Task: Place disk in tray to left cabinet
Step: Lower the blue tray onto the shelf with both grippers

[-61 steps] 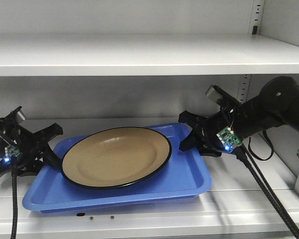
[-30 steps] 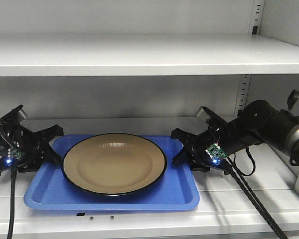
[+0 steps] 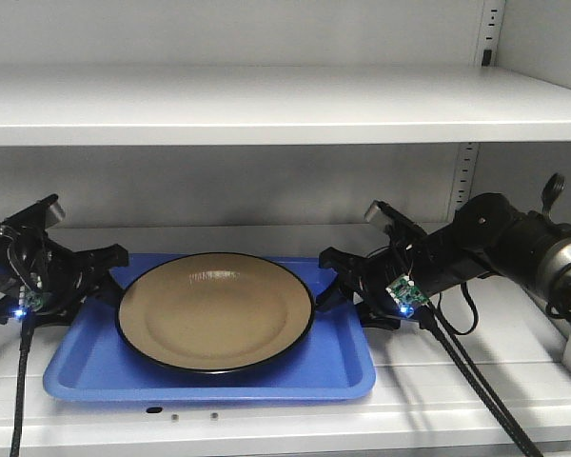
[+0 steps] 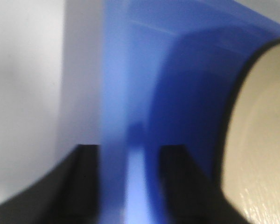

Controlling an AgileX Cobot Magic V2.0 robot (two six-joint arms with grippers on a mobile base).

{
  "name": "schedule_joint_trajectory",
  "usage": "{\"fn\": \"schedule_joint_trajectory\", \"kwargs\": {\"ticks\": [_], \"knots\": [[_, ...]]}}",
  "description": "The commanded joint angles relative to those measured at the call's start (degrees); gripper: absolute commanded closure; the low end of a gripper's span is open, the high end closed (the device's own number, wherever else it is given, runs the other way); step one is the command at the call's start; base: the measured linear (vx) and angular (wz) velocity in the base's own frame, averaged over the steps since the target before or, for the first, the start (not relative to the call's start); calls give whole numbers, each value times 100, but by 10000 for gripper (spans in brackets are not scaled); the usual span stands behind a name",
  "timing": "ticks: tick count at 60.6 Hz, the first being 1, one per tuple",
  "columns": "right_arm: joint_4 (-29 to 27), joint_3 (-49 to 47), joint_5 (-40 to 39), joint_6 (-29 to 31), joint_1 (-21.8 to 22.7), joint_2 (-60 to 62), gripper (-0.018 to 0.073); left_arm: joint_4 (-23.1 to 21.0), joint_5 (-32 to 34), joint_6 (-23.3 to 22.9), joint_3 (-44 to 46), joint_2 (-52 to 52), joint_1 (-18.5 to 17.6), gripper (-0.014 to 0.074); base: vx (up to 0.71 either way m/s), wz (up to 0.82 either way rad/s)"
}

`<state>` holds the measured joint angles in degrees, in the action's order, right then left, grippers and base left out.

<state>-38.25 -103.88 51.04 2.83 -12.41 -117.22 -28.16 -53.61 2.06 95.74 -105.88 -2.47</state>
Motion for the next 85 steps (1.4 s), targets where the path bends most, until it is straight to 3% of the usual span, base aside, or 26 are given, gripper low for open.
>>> {"fn": "schedule_joint_trajectory", "kwargs": {"ticks": [1,13,29,85], "knots": [[-309,-184,-125,65,-12,315,174,44,227,30,215,336,-75,73,0,0],[-266,-184,-125,65,175,358,174,506,345,18,215,356,-57,58,0,0],[-251,-184,-46,65,455,431,174,501,353,11,215,363,-57,58,0,0],[-269,-184,54,65,445,445,174,652,422,38,215,372,-57,60,0,0]]}}
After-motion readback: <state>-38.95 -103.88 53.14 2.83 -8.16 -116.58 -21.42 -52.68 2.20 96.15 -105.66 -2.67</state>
